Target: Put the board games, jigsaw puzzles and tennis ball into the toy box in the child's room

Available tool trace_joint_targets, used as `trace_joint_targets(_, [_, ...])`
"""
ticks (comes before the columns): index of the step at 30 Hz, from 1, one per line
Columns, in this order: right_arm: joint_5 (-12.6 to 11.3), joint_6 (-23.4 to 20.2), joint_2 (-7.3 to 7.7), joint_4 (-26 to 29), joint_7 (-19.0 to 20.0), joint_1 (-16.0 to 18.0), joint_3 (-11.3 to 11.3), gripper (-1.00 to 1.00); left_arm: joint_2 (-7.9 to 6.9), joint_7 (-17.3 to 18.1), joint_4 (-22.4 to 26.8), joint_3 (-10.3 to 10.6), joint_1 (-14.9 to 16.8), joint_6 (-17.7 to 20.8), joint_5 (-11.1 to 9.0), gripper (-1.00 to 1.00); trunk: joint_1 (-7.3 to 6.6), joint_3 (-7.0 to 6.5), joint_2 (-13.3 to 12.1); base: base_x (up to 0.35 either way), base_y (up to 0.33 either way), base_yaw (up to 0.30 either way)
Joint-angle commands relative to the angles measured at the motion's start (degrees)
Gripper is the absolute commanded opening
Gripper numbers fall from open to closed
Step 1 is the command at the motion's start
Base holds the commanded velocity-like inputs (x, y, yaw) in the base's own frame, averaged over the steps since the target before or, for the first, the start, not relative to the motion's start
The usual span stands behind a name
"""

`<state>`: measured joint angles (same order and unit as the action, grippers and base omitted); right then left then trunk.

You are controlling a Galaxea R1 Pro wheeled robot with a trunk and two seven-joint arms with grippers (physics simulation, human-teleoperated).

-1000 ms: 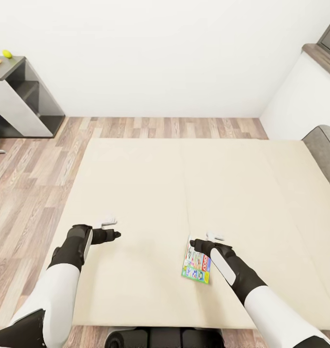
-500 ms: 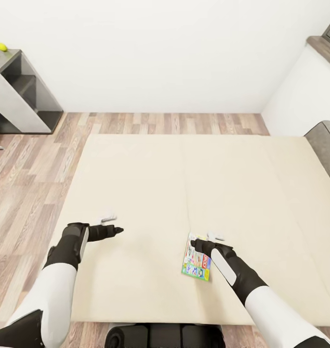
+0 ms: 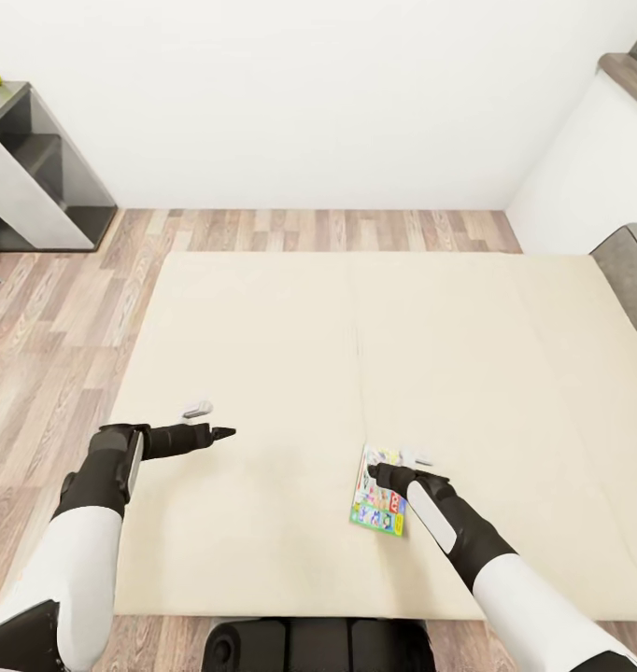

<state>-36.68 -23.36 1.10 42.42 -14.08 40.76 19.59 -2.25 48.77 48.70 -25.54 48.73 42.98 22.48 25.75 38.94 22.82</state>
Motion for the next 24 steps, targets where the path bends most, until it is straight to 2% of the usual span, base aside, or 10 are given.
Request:
trace_joint_targets(1, [-0.59,-0.11,0.09,0.12,-0.56,0.04,0.36,1.00,0.03,0.64,0.07,-0.21,0.05,0.26,0.55,1.00,0.03,0.17,0.10,0.000,0.000,-0.064])
trace_joint_targets(20, [-0.59,-0.11,0.05,0.12,-0.51,0.02,0.36,1.00,-0.18,1.25,0.08,-0.30,0.05,0.15,0.37,1.00,0.03,1.97,0.10,0.000,0.000,-0.070])
trace_joint_targets(24, [-0.59,-0.11,0.08,0.12,-0.51,0.02,0.36,1.00,-0.30,2.84,0.08,-1.23,0.05,0.02,0.14,1.00,0.03,2.35,0.10,0.000,0.000,-0.071])
